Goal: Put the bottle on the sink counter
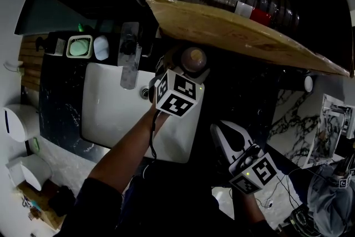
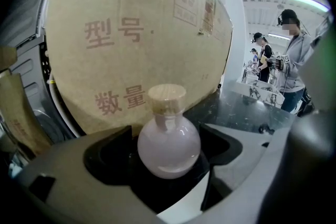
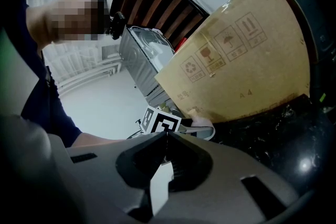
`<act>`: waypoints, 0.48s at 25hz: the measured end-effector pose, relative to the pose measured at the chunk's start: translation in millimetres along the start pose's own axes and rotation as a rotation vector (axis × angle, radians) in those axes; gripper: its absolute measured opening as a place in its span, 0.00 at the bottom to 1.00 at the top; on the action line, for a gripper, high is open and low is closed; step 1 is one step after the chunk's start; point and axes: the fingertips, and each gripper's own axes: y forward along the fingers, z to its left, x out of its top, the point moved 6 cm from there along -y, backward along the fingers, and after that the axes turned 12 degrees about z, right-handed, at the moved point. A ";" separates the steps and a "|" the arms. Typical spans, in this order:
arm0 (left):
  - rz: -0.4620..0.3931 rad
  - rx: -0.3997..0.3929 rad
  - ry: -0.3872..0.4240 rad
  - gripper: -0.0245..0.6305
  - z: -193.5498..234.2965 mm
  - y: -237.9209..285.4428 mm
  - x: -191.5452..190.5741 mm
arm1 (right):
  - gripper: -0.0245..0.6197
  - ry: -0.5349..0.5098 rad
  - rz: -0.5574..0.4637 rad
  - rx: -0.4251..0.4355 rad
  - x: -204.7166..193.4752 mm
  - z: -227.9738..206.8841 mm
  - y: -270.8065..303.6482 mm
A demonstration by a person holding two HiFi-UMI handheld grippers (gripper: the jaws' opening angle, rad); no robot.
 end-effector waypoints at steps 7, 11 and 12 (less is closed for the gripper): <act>-0.032 0.005 -0.021 0.64 3.4 -17.2 1.4 | 0.08 -0.008 -0.008 -0.001 1.4 8.3 0.8; -0.059 0.000 -0.029 0.64 2.6 -33.0 2.2 | 0.08 -0.019 -0.013 -0.001 3.7 15.7 2.5; -0.066 -0.003 -0.030 0.64 1.8 -37.5 2.6 | 0.08 -0.021 -0.015 -0.001 4.5 18.0 2.8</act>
